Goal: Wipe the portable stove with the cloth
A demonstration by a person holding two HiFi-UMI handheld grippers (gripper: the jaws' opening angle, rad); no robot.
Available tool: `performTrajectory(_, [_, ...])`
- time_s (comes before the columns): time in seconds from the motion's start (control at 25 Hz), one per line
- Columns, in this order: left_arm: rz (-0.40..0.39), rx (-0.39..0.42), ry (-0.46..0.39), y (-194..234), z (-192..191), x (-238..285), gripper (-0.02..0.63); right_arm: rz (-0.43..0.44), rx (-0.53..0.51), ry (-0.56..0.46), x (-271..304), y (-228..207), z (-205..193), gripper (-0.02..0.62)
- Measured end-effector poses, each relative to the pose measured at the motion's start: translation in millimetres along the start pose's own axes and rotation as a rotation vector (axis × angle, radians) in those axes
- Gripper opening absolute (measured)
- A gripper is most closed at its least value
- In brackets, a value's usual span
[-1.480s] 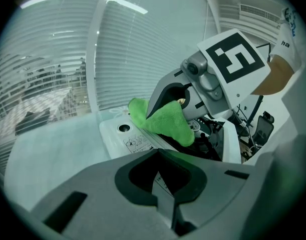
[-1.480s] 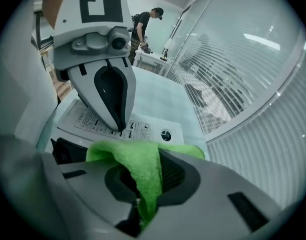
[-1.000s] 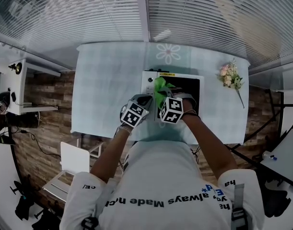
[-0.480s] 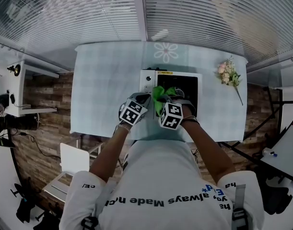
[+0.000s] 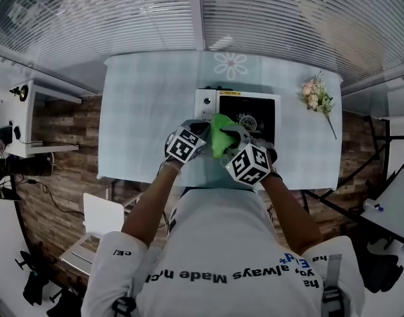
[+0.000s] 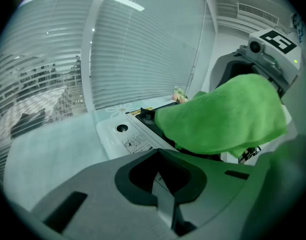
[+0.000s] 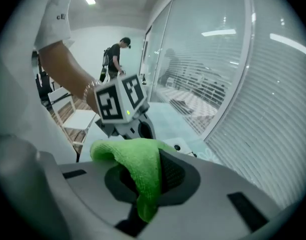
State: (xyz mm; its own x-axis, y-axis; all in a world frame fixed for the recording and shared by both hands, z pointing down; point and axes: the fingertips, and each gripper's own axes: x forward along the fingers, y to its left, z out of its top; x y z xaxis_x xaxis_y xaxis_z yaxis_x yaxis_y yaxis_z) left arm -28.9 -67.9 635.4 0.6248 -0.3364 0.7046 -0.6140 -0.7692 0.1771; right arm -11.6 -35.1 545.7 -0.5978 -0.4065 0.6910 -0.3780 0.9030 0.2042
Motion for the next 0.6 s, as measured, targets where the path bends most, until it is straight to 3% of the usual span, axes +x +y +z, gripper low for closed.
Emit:
performTrajectory(0.2, [-0.029, -0.016, 0.005, 1, 0, -3, 0.011, 0.029, 0.084, -0.106, -24, 46, 21, 0.026])
performTrajectory(0.44, [-0.030, -0.004, 0.008, 0, 0, -2, 0.011, 0.141, 0.088, -0.062, 10, 119, -1, 0.026])
performTrajectory(0.6, [-0.034, 0.004, 0.008, -1, 0, -2, 0.011, 0.140, 0.055, -0.009, 39, 141, -17, 0.026])
